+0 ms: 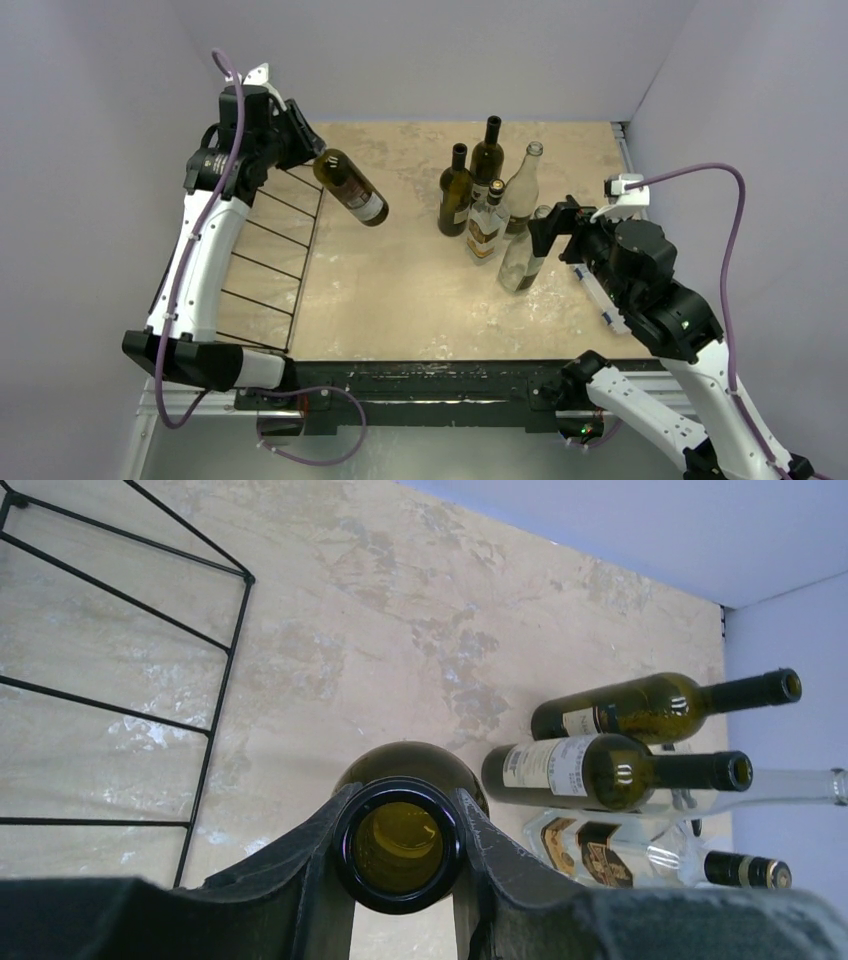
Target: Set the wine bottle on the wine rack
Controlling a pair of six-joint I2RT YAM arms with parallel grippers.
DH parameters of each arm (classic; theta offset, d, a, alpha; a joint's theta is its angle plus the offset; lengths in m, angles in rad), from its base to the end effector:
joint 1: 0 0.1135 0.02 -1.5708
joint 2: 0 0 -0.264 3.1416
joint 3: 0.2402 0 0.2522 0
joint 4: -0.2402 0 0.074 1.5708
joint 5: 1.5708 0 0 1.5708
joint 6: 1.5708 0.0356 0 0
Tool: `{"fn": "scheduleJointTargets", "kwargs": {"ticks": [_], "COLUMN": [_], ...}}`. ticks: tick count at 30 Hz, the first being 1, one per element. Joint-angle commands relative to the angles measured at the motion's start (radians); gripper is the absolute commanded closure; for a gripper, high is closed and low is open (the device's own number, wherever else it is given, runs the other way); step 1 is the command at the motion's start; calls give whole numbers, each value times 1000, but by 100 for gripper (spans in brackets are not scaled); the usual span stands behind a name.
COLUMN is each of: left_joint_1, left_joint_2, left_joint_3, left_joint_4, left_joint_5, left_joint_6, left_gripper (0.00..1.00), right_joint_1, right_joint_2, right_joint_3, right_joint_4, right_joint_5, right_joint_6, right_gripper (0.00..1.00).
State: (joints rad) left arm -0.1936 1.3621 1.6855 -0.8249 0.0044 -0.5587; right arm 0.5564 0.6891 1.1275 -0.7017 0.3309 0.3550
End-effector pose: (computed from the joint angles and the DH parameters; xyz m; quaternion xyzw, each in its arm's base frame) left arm 0.2694 -0.0530 0.4538 -0.1551 0.8464 -0.1889 0.4732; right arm 0.1051 0.0517 0.4116 0.0209 0.7891 0.1466 0.5962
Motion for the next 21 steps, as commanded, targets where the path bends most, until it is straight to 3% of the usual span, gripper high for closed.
{"fn": "scheduleJointTargets", "kwargs": {"ticks": [1,11,21], "left_joint_1": [69,207,362], "left_joint_2": [15,135,299], "left_joint_3": [65,161,299], "left_joint_4": [145,201,261], "left_joint_5": [108,162,261], "left_joint_6": [-30,35,-2], "left_gripper": [100,100,100], "right_joint_1": [5,4,5], "right_joint_2": [-7,-1,-8], "right_joint_3": [26,-1,-12], "right_joint_4": [68,181,271], "right_joint_5": [45,94,168], "right_joint_6": [-1,-12,-67], "right_gripper": [1,1,1]}}
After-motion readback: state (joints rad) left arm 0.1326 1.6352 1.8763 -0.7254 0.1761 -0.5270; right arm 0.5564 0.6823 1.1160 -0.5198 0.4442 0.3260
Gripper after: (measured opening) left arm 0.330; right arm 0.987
